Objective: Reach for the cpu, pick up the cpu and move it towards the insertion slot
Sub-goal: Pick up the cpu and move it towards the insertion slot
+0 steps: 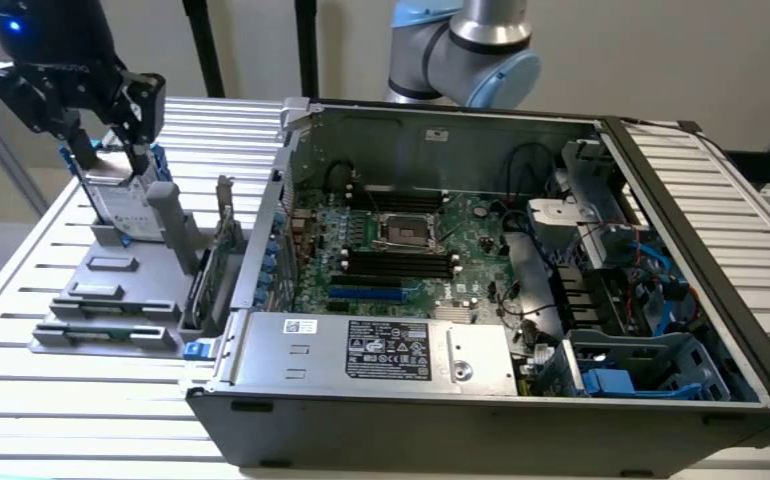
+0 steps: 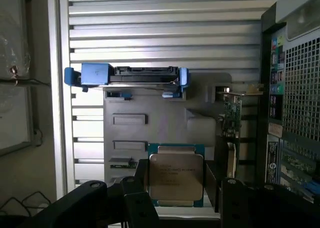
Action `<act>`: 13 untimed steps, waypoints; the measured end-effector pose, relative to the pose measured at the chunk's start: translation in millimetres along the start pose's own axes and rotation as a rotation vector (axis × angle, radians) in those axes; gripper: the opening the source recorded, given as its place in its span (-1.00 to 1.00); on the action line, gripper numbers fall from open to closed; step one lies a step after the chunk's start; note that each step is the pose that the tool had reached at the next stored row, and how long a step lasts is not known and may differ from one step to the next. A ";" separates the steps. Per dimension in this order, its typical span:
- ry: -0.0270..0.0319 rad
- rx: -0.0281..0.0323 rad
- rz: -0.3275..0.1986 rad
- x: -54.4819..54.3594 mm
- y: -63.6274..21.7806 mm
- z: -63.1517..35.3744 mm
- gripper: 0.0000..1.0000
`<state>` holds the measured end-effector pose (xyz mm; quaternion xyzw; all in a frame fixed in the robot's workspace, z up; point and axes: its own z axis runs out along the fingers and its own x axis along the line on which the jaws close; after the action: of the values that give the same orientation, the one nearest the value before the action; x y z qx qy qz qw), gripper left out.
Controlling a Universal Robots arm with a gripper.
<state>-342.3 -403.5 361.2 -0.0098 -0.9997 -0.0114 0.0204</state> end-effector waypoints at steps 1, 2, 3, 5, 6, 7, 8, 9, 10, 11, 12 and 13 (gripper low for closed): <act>0.0005 -0.0019 0.000 -4.4 0.1 -2.2 0.08; 0.0009 -0.0039 0.000 -8.8 0.3 -4.3 0.08; 0.0014 -0.0060 0.000 -13.5 0.4 -6.6 0.08; 0.0023 -0.0100 0.000 -22.4 0.7 -10.8 0.08; 0.0028 -0.0119 0.000 -26.7 0.8 -12.9 0.08; 0.0033 -0.0137 0.000 -31.1 0.9 -14.9 0.08; 0.0038 -0.0157 -0.001 -35.6 1.1 -16.8 0.08; 0.0040 -0.0178 -0.001 -40.0 1.2 -18.6 0.08; 0.0044 -0.0203 -0.001 -44.8 1.3 -20.4 0.08; 0.0047 -0.0227 -0.001 -49.2 1.5 -21.7 0.08; 0.0050 -0.0253 -0.001 -53.6 1.6 -22.8 0.08; 0.0052 -0.0280 -0.001 -58.2 1.6 -23.9 0.08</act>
<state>-283.2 -403.5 382.8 -0.0095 -0.9994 -0.0254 0.0228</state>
